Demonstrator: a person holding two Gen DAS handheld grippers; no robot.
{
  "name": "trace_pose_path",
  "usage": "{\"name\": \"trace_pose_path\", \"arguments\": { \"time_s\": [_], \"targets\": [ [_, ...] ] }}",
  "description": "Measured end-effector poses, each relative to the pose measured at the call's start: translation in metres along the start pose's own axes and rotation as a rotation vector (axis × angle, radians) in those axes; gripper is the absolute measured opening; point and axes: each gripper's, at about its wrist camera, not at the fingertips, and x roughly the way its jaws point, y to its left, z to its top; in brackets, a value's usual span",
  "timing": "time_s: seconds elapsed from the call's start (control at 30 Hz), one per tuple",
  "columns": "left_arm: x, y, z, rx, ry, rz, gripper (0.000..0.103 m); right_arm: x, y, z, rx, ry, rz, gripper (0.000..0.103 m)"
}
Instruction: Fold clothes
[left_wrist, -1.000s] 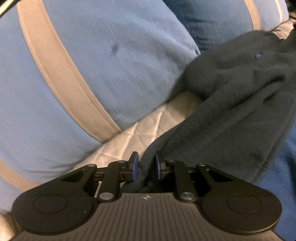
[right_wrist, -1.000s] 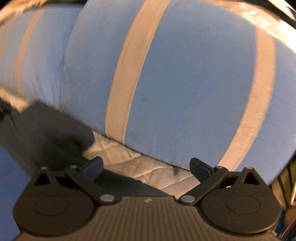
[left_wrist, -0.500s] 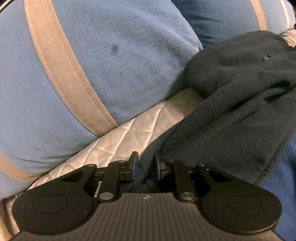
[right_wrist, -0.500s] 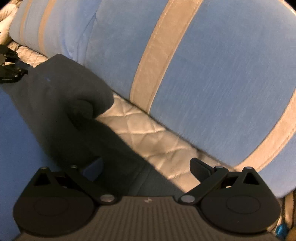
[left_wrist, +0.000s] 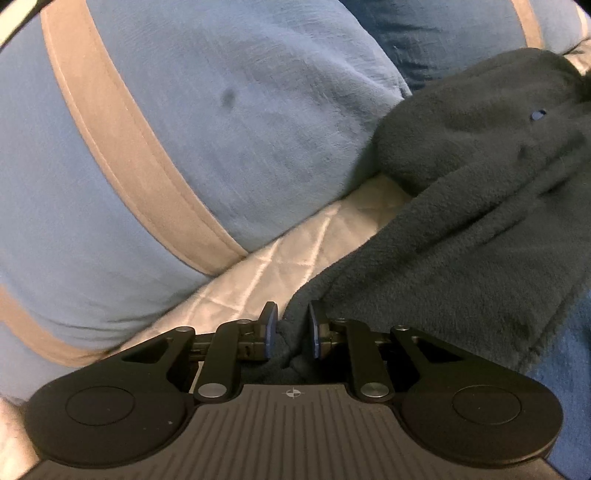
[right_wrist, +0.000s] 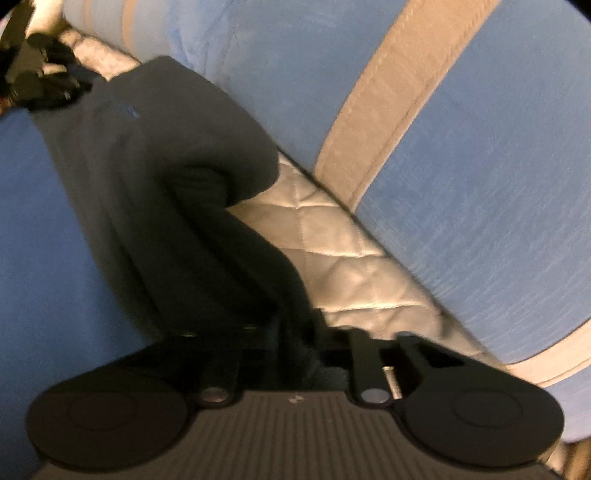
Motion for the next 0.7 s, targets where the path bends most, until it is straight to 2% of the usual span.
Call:
{"name": "trace_pose_path", "arguments": {
  "time_s": [0.13, 0.2, 0.3, 0.43, 0.57, 0.6, 0.67, 0.7],
  "targets": [
    [0.000, -0.008, 0.008, 0.099, -0.004, 0.098, 0.018, -0.002, 0.022, 0.007, -0.137, -0.034, -0.227, 0.008],
    [0.002, -0.011, 0.012, 0.119, -0.011, 0.139, 0.017, 0.000, 0.031, 0.008, -0.184, -0.041, -0.292, 0.008],
    [0.008, -0.014, 0.017, 0.129, -0.017, 0.192, 0.016, 0.003, 0.035, 0.009, -0.184, -0.057, -0.354, 0.007],
    [0.021, -0.014, 0.025, 0.127, -0.009, 0.220, 0.014, 0.012, 0.038, 0.012, -0.181, -0.057, -0.403, 0.008],
    [0.033, -0.012, 0.032, 0.097, -0.010, 0.205, 0.013, 0.020, 0.041, 0.015, -0.177, -0.055, -0.447, 0.008],
    [0.035, -0.012, 0.032, 0.090, 0.004, 0.192, 0.016, 0.024, 0.041, 0.016, -0.171, -0.049, -0.442, 0.010],
    [0.033, -0.009, 0.032, 0.073, 0.013, 0.187, 0.021, 0.031, 0.042, 0.017, -0.165, -0.027, -0.446, 0.037],
    [0.026, -0.005, 0.030, 0.056, -0.003, 0.201, 0.030, 0.034, 0.043, 0.018, -0.164, -0.017, -0.452, 0.040]
  ]
}}
